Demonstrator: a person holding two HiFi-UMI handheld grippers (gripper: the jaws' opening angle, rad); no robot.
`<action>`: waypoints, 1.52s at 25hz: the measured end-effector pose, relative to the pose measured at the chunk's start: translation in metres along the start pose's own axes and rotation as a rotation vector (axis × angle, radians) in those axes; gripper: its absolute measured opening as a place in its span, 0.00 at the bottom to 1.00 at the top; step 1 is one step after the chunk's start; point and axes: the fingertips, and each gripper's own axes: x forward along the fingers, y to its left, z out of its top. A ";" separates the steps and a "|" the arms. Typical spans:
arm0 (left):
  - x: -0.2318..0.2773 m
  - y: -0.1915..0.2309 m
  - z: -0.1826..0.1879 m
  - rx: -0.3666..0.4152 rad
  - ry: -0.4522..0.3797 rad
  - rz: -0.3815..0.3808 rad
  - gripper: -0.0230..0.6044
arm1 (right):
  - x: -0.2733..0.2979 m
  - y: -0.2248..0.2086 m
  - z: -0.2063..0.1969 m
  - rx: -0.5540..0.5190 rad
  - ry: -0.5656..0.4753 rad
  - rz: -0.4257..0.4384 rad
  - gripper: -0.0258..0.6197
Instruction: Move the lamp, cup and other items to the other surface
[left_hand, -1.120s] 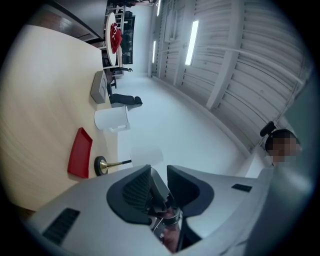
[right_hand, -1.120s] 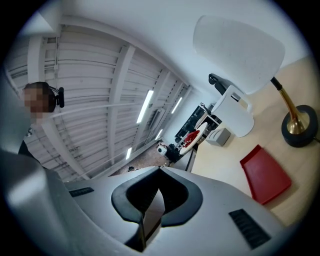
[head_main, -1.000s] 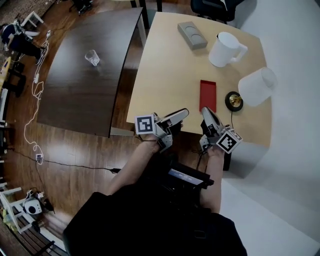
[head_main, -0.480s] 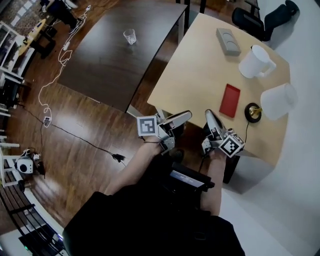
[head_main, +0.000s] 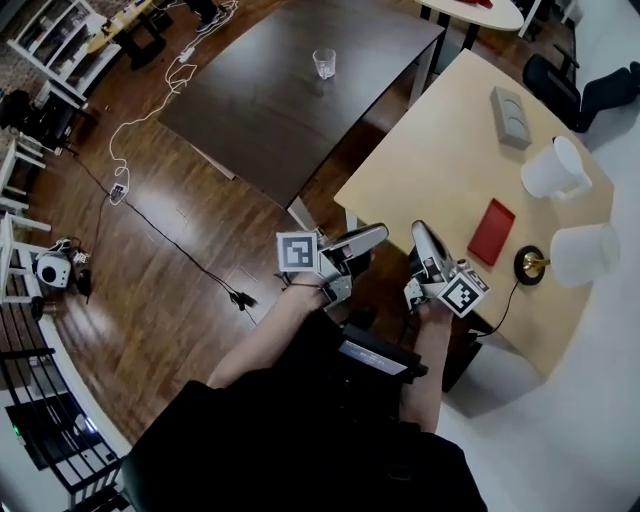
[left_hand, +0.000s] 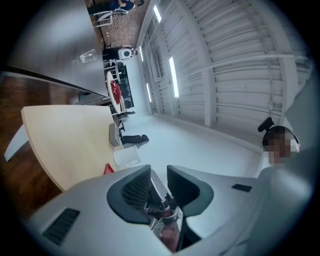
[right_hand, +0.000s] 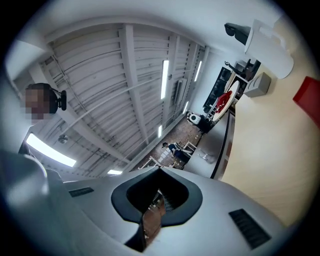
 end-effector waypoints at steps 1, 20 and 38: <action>-0.003 0.001 0.003 0.009 -0.010 0.000 0.22 | 0.006 -0.002 -0.003 0.003 0.011 0.011 0.07; -0.196 0.029 0.182 -0.021 -0.212 -0.010 0.22 | 0.247 0.067 -0.137 -0.019 0.228 0.088 0.07; -0.464 0.039 0.304 -0.001 -0.460 0.018 0.22 | 0.450 0.175 -0.333 -0.041 0.454 0.209 0.07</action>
